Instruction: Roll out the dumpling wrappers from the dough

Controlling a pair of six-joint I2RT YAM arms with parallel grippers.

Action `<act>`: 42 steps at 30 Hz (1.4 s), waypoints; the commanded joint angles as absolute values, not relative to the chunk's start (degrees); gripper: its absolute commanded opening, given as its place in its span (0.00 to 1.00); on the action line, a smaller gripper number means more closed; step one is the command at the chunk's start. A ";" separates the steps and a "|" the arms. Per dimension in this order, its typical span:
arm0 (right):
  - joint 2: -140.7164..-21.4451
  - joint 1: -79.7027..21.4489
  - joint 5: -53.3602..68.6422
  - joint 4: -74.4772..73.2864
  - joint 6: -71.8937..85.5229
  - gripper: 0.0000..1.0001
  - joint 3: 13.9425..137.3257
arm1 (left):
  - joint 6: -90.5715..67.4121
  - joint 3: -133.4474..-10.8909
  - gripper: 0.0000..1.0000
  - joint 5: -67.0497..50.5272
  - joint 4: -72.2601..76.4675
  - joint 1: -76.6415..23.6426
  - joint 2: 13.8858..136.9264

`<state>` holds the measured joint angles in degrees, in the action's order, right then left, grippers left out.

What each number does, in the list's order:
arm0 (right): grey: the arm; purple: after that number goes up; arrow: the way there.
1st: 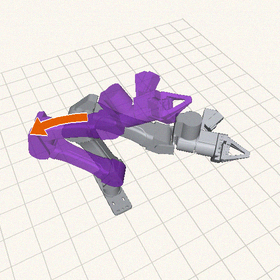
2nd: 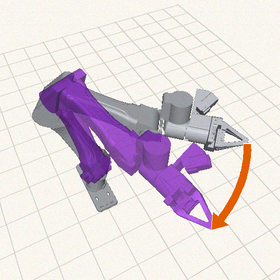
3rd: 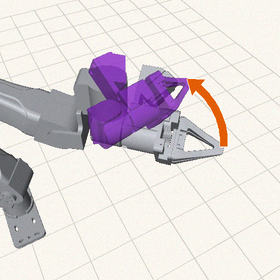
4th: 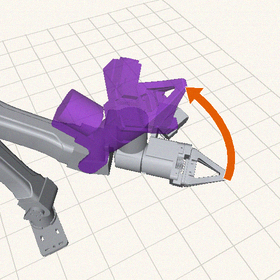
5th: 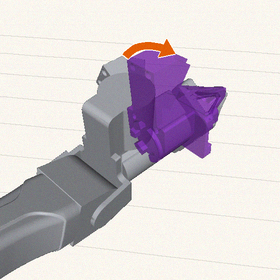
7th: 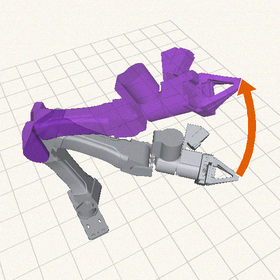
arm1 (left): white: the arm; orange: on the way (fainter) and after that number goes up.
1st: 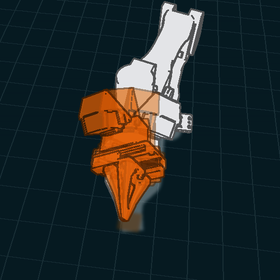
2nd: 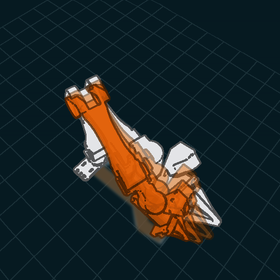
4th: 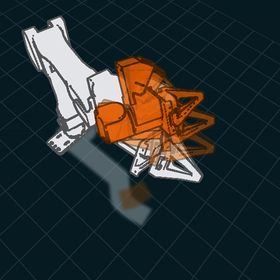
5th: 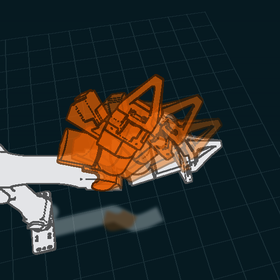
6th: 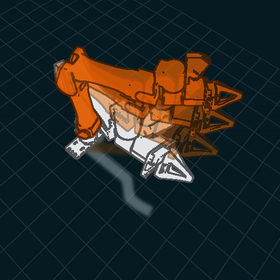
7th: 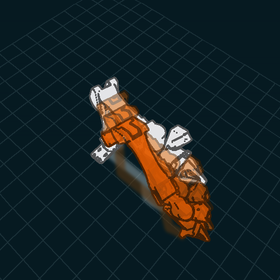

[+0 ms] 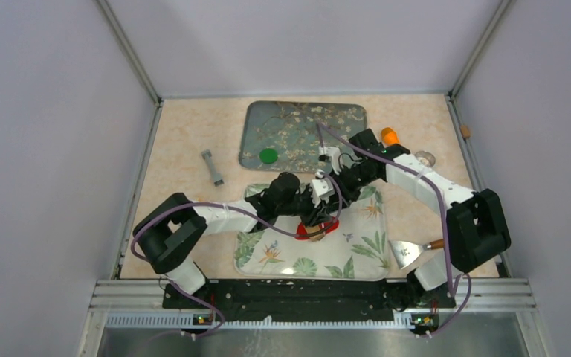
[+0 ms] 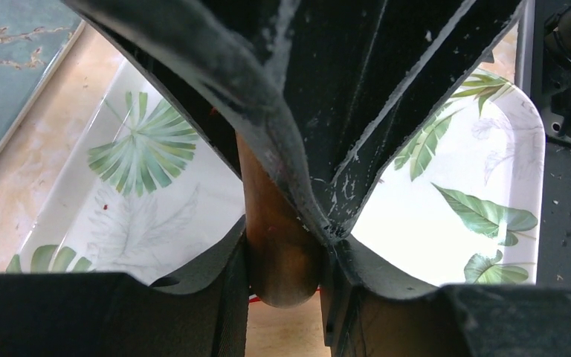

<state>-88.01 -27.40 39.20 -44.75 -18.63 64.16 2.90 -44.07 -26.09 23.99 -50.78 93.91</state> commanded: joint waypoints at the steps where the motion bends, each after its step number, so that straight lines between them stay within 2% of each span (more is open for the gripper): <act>1: -91.82 -32.68 33.00 -36.53 -19.60 0.00 61.39 | 0.79 -40.49 0.00 -26.64 21.01 -50.17 90.96; 22: -98.74 -39.41 32.85 -32.54 -13.32 0.00 66.83 | -3.15 -32.54 0.00 -26.00 17.39 -47.81 81.86; 37: -100.40 -42.79 33.77 -29.44 -10.33 0.00 66.42 | -4.19 -28.00 0.00 -22.77 11.19 -47.81 73.77; 42: -99.41 -42.80 37.54 -33.02 -9.31 0.00 74.17 | -1.93 -32.34 0.00 -20.87 6.37 -47.81 68.15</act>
